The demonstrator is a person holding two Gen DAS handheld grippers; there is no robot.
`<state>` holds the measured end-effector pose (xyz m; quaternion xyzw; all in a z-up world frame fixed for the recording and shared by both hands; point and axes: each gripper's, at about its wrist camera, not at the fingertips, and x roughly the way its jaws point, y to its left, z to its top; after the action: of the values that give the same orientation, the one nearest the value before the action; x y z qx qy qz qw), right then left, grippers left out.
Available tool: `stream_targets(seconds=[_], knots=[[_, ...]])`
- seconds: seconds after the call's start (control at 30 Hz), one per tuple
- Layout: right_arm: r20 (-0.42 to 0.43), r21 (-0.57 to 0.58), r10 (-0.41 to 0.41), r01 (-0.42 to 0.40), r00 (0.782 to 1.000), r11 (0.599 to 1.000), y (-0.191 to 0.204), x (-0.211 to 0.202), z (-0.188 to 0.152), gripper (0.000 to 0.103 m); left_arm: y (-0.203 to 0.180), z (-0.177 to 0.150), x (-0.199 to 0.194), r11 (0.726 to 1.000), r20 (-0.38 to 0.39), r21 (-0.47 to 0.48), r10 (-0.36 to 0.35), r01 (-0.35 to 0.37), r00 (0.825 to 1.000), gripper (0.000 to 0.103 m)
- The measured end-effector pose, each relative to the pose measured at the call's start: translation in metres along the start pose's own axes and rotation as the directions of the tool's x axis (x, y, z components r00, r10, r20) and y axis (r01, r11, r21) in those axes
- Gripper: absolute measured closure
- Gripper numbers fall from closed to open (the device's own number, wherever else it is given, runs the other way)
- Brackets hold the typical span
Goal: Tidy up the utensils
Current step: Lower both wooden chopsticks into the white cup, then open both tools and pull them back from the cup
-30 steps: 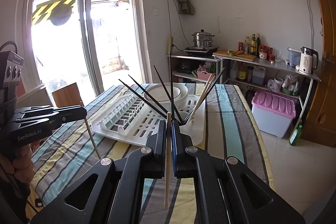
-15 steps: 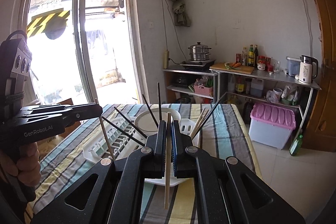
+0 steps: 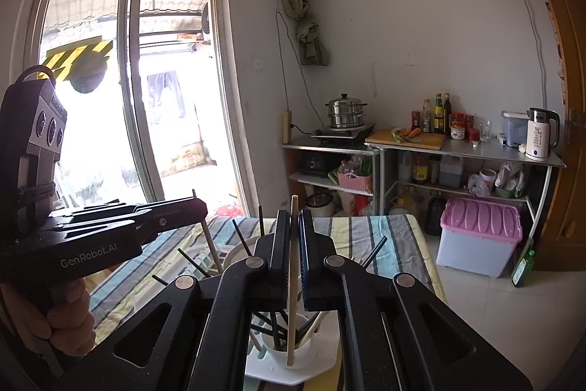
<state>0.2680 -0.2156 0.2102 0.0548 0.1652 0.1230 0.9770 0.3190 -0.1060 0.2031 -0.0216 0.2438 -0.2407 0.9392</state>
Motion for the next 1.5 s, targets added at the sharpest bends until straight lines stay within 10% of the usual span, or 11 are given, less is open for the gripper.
stream_targets(seconds=[1.5], knots=[[-0.150, 0.039, 0.002, 0.004, 0.989, 0.999, -0.018, 0.055, -0.048, 0.095, 0.017, -0.052, 0.051, 0.999, -0.106, -0.022, 0.041, -0.044, 0.994, 0.099]])
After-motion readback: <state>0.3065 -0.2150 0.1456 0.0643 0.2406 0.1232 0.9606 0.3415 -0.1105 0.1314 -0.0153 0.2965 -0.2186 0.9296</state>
